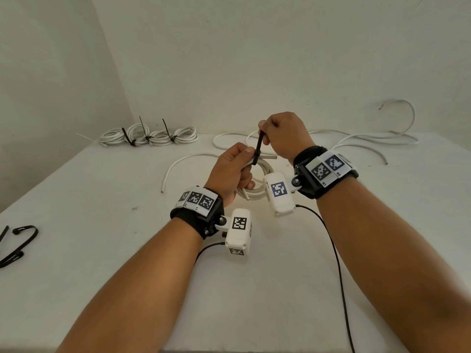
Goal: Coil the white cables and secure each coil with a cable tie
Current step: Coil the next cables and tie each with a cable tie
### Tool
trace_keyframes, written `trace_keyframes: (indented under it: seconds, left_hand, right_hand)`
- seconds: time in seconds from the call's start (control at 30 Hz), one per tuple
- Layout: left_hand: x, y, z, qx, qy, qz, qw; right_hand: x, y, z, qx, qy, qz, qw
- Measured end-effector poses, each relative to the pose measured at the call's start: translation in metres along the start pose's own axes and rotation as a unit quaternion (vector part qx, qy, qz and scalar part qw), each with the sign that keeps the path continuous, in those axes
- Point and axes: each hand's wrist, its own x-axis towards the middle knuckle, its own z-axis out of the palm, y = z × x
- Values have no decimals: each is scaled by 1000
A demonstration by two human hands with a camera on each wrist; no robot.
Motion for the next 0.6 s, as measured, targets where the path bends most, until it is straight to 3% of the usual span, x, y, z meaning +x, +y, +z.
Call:
trace_keyframes:
  seconds: [0.13, 0.3, 0.43, 0.6]
  left_hand:
    - [-4, 2, 3, -9, -15, -1, 1000]
    - [-3, 6, -4, -53, 17, -9, 998]
    - [-3, 6, -3, -56, 15, -26, 998]
    - [-4, 7, -1, -56, -12, -27, 998]
  right_hand:
    - [-1, -1, 2, 28, 17, 3, 999]
    - [-10, -6, 16, 34, -124, 24, 991]
    - [-8, -7, 13, -11, -81, -25, 996]
    - [-6, -3, 8, 13, -82, -18, 996]
